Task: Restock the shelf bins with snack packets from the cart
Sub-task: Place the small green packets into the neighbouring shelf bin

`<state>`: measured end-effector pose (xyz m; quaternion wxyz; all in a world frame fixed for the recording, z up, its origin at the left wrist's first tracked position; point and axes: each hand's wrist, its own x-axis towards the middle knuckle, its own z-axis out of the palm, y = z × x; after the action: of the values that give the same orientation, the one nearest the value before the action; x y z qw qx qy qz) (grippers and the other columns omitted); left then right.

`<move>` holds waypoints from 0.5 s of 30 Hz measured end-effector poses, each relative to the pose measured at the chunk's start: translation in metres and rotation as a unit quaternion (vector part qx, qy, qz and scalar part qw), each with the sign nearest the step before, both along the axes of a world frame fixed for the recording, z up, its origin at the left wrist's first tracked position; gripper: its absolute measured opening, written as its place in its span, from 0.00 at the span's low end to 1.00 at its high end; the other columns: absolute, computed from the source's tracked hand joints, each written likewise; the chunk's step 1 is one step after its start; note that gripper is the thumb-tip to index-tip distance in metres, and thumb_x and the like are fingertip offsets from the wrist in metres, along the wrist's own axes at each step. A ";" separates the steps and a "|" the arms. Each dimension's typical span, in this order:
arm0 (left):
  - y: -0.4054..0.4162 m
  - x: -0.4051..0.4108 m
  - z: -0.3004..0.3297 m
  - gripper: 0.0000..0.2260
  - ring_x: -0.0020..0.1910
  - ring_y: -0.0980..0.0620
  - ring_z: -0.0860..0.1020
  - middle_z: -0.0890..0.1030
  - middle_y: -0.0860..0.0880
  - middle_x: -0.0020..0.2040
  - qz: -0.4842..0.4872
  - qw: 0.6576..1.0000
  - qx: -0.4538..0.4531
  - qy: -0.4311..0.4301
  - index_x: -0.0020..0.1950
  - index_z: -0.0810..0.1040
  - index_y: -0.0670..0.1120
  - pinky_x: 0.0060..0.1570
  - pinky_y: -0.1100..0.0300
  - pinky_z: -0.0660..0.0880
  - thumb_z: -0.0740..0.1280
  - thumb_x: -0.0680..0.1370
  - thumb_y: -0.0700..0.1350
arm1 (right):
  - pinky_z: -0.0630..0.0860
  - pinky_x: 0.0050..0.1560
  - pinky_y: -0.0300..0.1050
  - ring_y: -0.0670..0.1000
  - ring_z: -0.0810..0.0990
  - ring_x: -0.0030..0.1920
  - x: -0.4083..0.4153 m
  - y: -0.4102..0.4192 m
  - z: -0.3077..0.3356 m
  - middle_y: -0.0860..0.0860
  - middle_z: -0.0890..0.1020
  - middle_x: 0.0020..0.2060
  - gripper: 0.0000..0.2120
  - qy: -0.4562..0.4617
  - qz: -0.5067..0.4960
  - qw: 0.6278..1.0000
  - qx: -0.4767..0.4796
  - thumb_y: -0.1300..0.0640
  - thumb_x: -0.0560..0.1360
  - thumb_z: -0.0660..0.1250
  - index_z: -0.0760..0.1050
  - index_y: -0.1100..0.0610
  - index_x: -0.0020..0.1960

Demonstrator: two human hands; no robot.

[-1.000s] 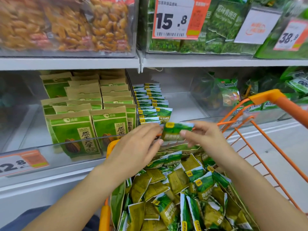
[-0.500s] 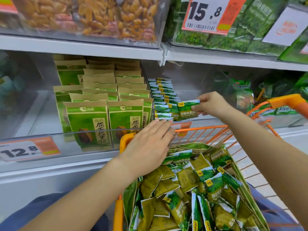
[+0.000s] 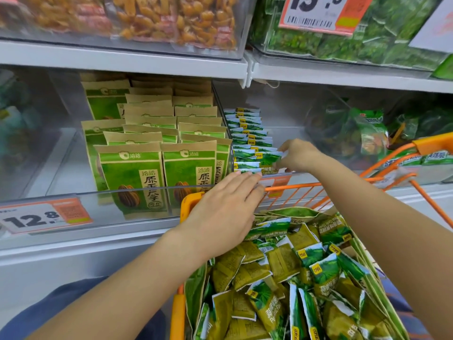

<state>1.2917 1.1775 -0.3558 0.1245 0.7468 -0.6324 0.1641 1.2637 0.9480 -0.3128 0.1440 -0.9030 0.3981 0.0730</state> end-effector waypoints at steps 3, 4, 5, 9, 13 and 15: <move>0.000 0.001 0.000 0.24 0.65 0.43 0.75 0.76 0.41 0.67 -0.003 1.000 0.001 0.009 0.65 0.76 0.40 0.70 0.48 0.61 0.73 0.71 0.47 | 0.71 0.54 0.46 0.57 0.77 0.59 -0.030 0.009 0.017 0.55 0.80 0.58 0.20 -0.071 0.046 0.991 -0.107 0.50 0.76 0.68 0.72 0.55 0.66; 0.000 0.001 0.000 0.24 0.65 0.43 0.75 0.75 0.41 0.67 -0.004 1.000 0.002 0.010 0.65 0.76 0.40 0.70 0.48 0.61 0.72 0.71 0.47 | 0.72 0.56 0.47 0.55 0.77 0.58 -0.044 0.017 0.025 0.53 0.81 0.56 0.17 -0.126 0.060 0.983 -0.115 0.50 0.76 0.67 0.74 0.55 0.63; 0.000 0.002 0.000 0.23 0.66 0.43 0.74 0.75 0.41 0.67 -0.005 1.000 0.005 0.012 0.65 0.76 0.41 0.70 0.48 0.61 0.71 0.72 0.47 | 0.74 0.55 0.47 0.53 0.79 0.54 -0.060 0.028 0.033 0.51 0.82 0.51 0.13 -0.182 0.071 0.975 -0.102 0.51 0.76 0.67 0.76 0.54 0.59; 0.000 -0.002 0.004 0.25 0.71 0.46 0.69 0.71 0.45 0.72 -0.019 0.999 0.010 0.036 0.72 0.69 0.43 0.75 0.54 0.54 0.61 0.76 0.50 | 0.71 0.36 0.33 0.40 0.80 0.34 -0.111 0.057 0.039 0.43 0.82 0.35 0.03 -0.140 0.118 0.982 0.052 0.54 0.73 0.71 0.79 0.48 0.40; 0.005 -0.010 0.006 0.26 0.73 0.50 0.66 0.68 0.49 0.74 -0.045 0.997 0.007 0.070 0.76 0.64 0.45 0.74 0.56 0.55 0.57 0.79 0.52 | 0.69 0.39 0.36 0.42 0.78 0.45 -0.125 0.044 -0.003 0.45 0.82 0.46 0.10 0.142 0.173 0.970 0.099 0.56 0.72 0.72 0.82 0.48 0.52; 0.007 -0.013 0.007 0.26 0.71 0.50 0.68 0.70 0.48 0.73 -0.057 0.996 0.011 0.074 0.76 0.63 0.46 0.73 0.56 0.60 0.56 0.79 0.52 | 0.69 0.42 0.37 0.46 0.76 0.49 -0.126 0.041 -0.013 0.47 0.81 0.54 0.12 0.191 0.185 0.957 0.116 0.57 0.72 0.73 0.81 0.53 0.56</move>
<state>1.2785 1.1847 -0.3489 0.1721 0.7206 -0.6650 0.0939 1.1375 0.9890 -0.3260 0.1528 -0.9070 0.2333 0.3155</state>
